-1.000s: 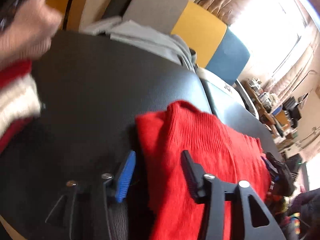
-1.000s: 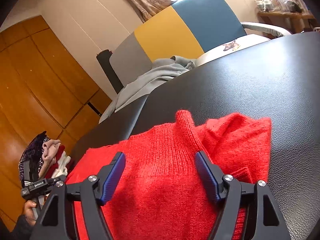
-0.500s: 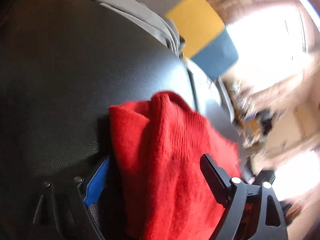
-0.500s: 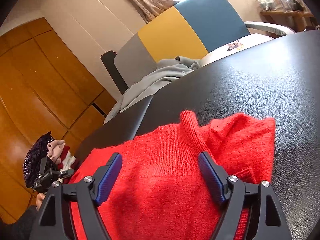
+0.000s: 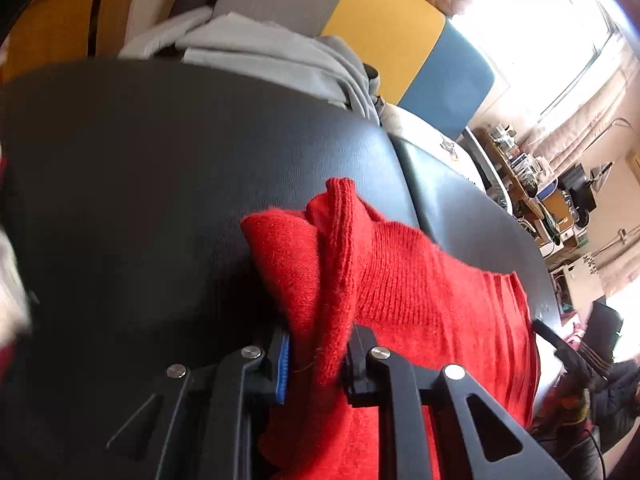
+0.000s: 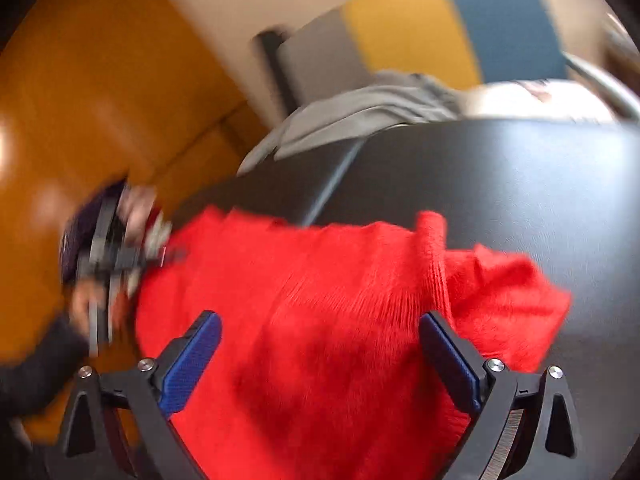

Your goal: Fold clothes

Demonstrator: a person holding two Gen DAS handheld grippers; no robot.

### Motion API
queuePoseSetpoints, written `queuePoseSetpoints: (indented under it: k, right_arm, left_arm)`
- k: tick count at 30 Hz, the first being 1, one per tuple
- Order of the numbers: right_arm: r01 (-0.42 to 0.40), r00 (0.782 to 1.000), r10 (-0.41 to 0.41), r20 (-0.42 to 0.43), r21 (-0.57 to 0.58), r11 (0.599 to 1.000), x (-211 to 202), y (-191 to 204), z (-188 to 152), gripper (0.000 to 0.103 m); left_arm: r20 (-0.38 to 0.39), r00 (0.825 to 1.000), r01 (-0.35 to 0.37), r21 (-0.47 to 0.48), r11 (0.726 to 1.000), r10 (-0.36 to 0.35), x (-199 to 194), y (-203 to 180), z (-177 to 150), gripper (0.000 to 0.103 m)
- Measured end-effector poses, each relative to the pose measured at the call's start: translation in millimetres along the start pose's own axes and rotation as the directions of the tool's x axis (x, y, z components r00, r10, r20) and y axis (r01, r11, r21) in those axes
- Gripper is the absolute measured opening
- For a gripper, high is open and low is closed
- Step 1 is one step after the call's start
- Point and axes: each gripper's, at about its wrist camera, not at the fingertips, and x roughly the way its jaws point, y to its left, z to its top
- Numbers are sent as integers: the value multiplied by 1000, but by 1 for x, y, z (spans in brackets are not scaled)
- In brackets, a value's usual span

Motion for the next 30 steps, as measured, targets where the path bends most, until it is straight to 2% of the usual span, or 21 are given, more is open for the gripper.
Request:
queuePoseSetpoints:
  k: [4, 9, 12, 14, 17, 22, 25, 28, 30]
  right_arm:
    - [-39, 987, 5, -159, -212, 976, -7, 36, 7, 100]
    - [-170, 958, 82, -276, -311, 935, 5, 62, 16, 100]
    - [-203, 925, 52, -377, -373, 905, 29, 67, 13, 100]
    - [-176, 897, -20, -441, -399, 900, 50, 57, 6, 100]
    - [-139, 883, -82, -463, -423, 895, 71, 37, -11, 103]
    - [-95, 932, -64, -358, -410, 907, 65, 32, -25, 103]
    - [-85, 950, -41, -310, -382, 920, 62, 28, -30, 103]
    - [-94, 962, -6, -271, -354, 930, 58, 21, -33, 103]
    - [-101, 970, 16, -243, -344, 934, 55, 17, -36, 103]
  left_arm:
    - [4, 1000, -29, 37, 999, 29, -17, 2, 15, 19]
    - [9, 998, -57, 81, 995, 56, -37, 3, 31, 19]
    - [10, 1000, -6, 52, 999, 5, -45, 3, 35, 19]
    - [10, 998, 59, 11, 998, -59, -52, 3, 36, 19]
    - [33, 985, 170, -30, 985, -169, -65, -1, 31, 19]
    - [117, 932, 354, -80, 932, -344, -84, -29, 16, 18]
    - [151, 900, 424, -85, 902, -409, -86, -59, 10, 18]
    - [166, 877, 470, -102, 877, -451, -81, -88, 7, 17]
    - [167, 868, 488, -116, 865, -467, -72, -108, 5, 17]
